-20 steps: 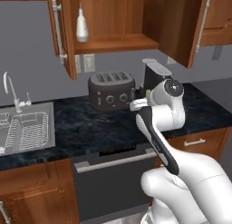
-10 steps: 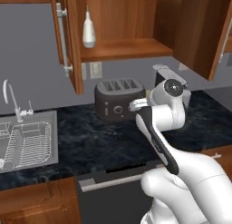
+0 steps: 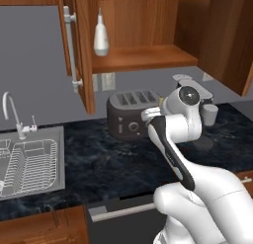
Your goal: Pick the candle and candle from the dining table and place them in the open cabinet. Close the cabinet after placing the objects.
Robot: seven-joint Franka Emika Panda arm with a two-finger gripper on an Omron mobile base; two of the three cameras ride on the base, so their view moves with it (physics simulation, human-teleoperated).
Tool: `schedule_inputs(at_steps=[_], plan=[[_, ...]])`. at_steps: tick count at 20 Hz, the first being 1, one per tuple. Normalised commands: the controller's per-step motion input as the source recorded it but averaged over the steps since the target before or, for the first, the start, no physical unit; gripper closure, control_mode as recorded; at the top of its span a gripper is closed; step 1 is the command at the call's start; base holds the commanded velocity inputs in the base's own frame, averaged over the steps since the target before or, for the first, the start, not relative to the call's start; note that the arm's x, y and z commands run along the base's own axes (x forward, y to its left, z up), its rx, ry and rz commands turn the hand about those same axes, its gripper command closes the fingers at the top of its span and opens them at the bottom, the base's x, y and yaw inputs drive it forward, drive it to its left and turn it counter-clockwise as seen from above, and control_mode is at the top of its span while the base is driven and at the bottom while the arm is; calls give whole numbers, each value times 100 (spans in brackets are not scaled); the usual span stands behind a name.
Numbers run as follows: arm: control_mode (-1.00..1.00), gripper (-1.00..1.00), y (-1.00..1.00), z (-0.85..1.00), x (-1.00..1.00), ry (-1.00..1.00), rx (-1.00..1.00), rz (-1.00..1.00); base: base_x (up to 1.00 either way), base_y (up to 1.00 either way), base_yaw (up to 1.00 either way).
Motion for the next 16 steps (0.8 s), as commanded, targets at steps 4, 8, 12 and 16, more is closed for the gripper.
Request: schedule_inputs(at_steps=[4,8,12,16], plan=[[100,100,0,0,0,0,0,0,52,7,0],[100,100,0,0,0,0,0,0,58,1,0],[100,100,0,0,0,0,0,0,7,0,0],[-100,100,0,2,-8,-3,0,0,0,0,0]])
